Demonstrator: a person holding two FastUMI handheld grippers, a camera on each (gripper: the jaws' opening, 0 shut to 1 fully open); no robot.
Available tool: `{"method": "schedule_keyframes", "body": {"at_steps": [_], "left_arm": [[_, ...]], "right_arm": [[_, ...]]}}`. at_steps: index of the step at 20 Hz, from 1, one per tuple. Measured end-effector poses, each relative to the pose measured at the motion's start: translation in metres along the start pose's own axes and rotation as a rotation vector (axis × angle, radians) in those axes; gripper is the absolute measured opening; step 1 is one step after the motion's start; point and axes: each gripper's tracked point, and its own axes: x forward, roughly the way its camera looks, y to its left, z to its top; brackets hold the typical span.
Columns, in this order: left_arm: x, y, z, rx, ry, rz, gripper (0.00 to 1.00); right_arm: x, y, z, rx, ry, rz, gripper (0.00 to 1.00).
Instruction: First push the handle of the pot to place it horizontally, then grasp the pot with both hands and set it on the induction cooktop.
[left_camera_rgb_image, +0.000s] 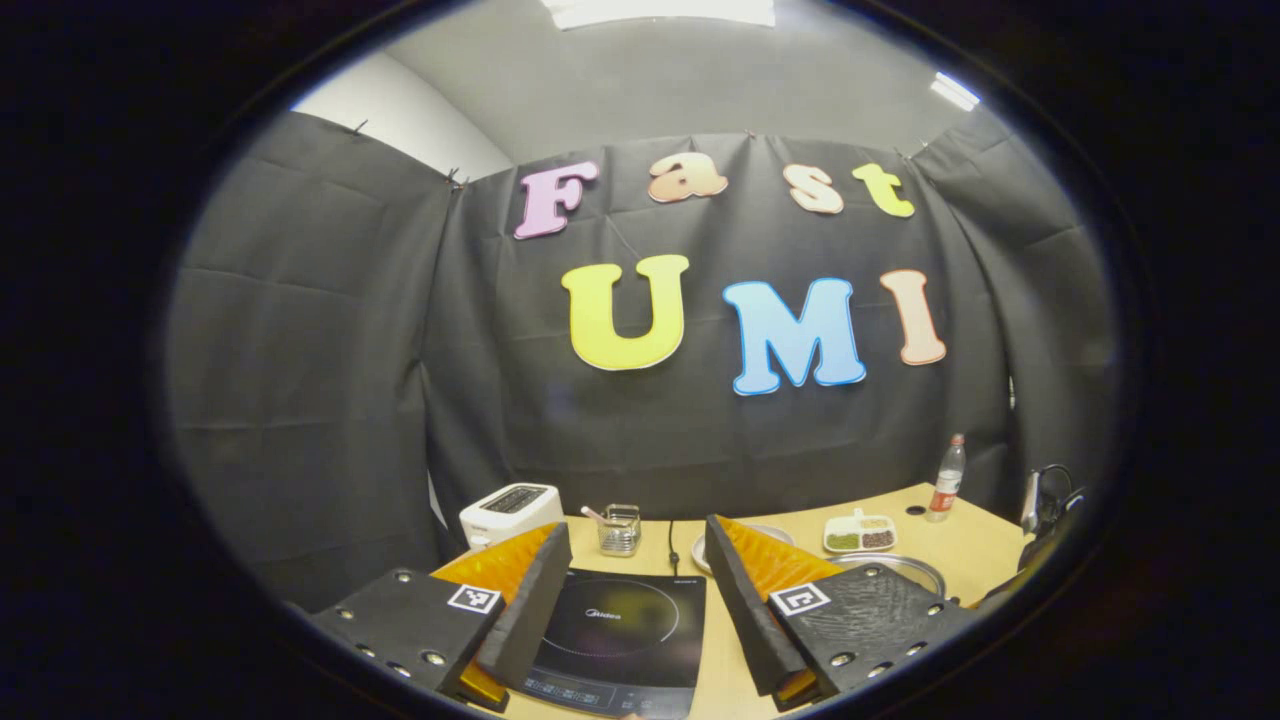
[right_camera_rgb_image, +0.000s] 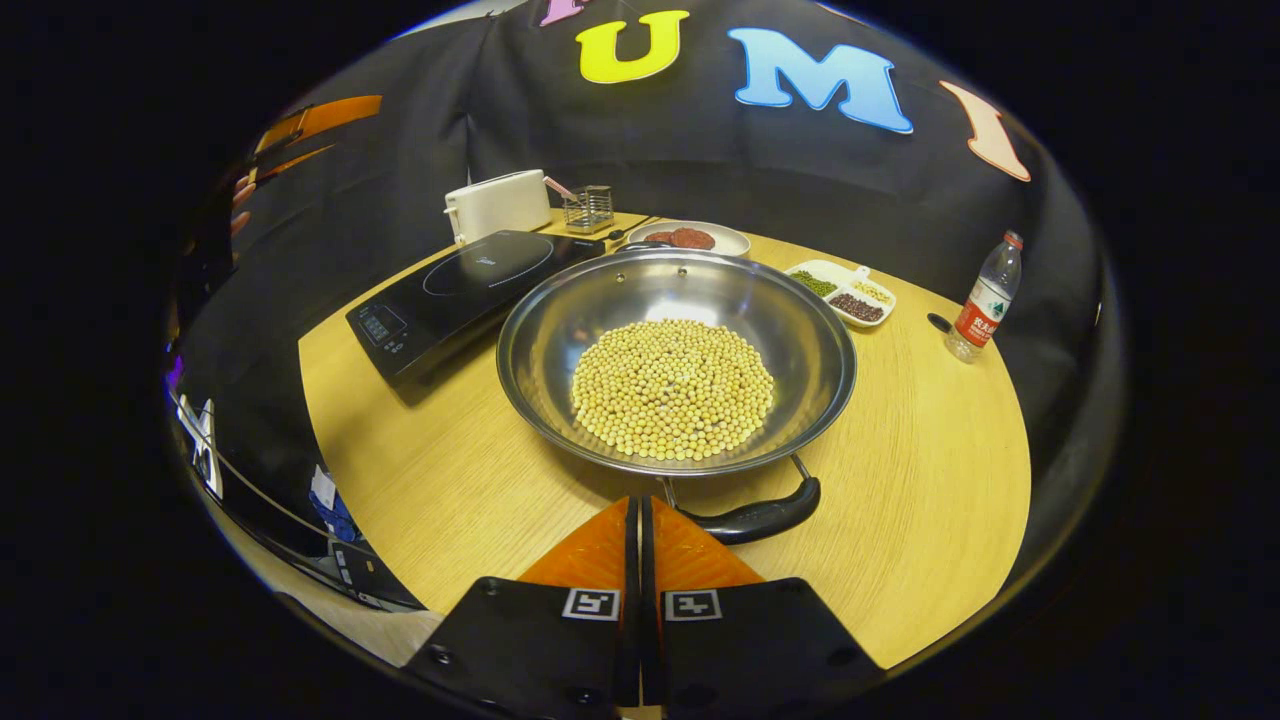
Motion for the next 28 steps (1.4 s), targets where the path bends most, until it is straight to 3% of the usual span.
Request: {"method": "schedule_keyframes", "body": {"at_steps": [28], "left_arm": [[0.029,-0.055,-0.039,-0.014,0.083,-0.015,0.80]], "right_arm": [[0.021,-0.096,0.017,0.154,0.018,-0.145,0.00]]}}
